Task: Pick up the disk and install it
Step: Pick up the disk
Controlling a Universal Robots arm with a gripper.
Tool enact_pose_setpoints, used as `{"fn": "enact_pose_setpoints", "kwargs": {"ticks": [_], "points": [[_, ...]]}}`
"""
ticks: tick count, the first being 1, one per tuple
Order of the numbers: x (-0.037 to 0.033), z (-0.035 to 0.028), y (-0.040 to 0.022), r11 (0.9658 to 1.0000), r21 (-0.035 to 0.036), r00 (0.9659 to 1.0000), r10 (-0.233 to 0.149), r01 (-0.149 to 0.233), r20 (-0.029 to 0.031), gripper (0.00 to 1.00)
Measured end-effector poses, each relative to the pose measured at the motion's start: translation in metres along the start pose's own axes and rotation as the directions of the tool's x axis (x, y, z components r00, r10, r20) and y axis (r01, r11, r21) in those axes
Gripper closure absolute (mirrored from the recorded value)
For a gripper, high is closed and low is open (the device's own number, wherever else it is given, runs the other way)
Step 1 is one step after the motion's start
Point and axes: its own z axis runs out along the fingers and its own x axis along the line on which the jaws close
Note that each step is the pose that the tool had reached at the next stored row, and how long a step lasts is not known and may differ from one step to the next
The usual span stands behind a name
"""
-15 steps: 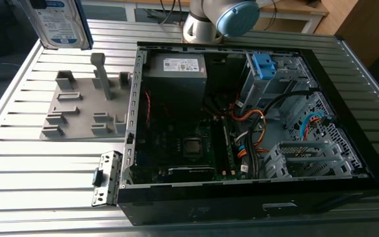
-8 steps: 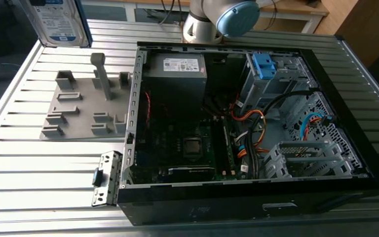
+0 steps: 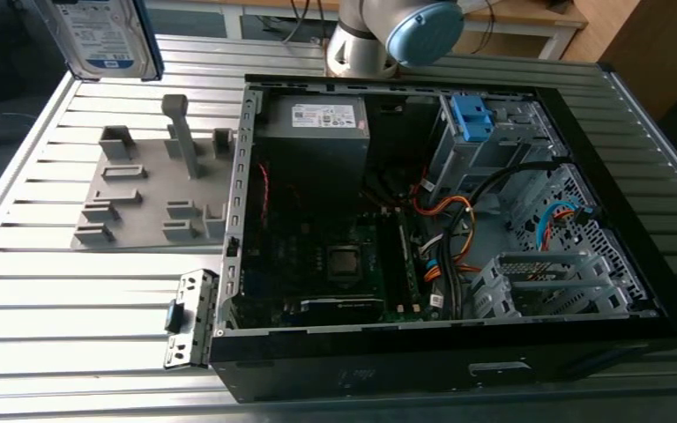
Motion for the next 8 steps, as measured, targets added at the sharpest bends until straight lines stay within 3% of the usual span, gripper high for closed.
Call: {"fn": "enact_pose_setpoints", "kwargs": {"ticks": [8], "points": [[-0.0005,-0.0107,0.0002,1.0,0.0,1.0,0.0,0.0,0.0,0.64]]}}
